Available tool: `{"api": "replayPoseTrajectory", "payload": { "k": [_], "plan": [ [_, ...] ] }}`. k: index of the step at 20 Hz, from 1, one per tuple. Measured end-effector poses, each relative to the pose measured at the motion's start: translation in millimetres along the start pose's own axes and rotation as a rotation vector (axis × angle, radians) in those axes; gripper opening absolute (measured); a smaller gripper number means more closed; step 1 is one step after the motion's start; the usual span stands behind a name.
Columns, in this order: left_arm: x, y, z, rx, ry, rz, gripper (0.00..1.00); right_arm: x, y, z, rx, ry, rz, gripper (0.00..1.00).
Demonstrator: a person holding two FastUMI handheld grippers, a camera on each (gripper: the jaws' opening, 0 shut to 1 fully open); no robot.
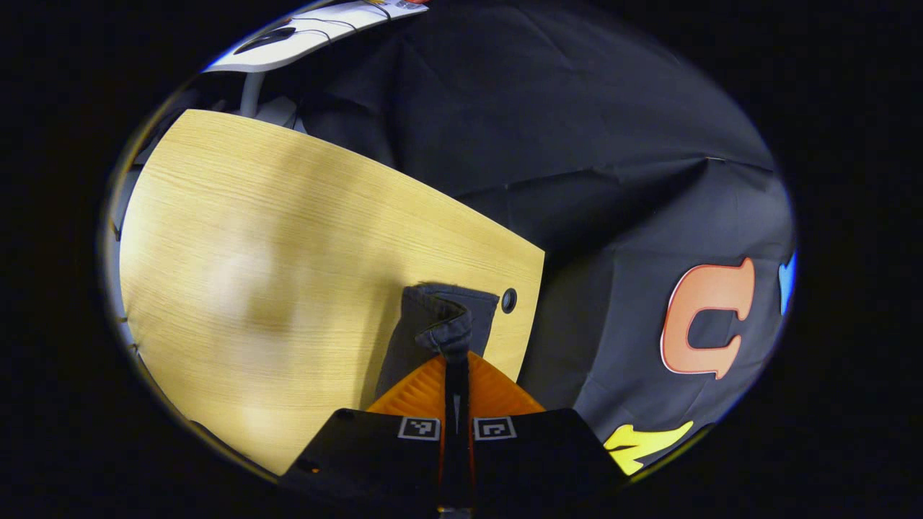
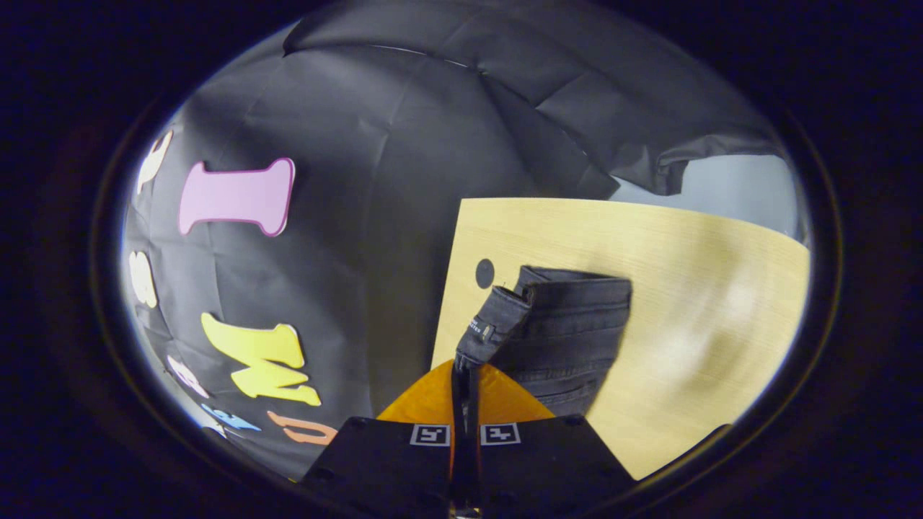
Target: Grasp the waist and the cuffs of the jeans and fold them to make the two legs overlap; first hold the waist and fold one-third of the jeans toward the cuffs, then hold the cuffs and fold the remaining one-third in the same direction to finish folding.
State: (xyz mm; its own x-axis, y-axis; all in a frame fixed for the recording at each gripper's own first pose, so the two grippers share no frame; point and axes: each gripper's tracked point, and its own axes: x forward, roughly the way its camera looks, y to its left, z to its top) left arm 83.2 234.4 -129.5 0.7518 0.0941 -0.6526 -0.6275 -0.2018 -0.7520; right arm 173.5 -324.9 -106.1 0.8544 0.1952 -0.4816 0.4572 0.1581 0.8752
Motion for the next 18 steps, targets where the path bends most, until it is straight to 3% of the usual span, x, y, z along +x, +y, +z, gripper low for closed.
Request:
{"api": "replayPoseTrajectory", "payload": {
  "k": [10, 18],
  "plan": [
    [125, -50, -25, 0.111, 0.020, 0.034, 0.03, 90, 6, 16, -0.068, -0.041, -0.009, 0.01],
    [175, -28, -30, 0.165, 0.000, 0.108, 0.03, 146, -30, 22, -0.129, -0.064, -0.088, 0.01]
  ]
}}
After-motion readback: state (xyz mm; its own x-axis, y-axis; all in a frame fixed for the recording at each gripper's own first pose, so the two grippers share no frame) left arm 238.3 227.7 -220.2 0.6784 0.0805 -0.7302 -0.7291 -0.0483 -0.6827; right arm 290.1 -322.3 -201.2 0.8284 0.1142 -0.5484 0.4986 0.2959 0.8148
